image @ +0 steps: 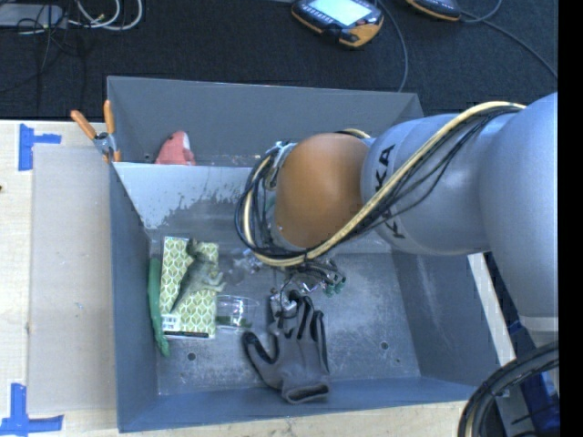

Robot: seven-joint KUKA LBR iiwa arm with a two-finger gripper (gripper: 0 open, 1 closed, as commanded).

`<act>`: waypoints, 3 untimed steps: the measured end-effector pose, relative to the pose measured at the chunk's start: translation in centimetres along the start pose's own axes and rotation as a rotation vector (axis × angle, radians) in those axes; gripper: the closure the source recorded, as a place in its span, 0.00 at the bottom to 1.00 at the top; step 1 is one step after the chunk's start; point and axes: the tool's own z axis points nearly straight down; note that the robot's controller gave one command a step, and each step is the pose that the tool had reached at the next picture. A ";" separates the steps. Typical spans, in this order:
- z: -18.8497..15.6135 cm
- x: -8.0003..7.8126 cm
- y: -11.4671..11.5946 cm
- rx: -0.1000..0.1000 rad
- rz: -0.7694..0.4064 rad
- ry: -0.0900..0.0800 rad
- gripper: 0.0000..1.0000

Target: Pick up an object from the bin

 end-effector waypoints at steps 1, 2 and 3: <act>1.6 2.3 -2.0 -0.005 -0.349 0.000 0.00; 3.3 4.5 9.8 -0.002 -0.213 0.002 1.00; 3.3 4.5 9.8 -0.002 -0.212 0.002 1.00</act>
Offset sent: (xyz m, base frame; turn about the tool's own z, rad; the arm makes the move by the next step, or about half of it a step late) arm -0.0874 0.0612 -0.0324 -0.2129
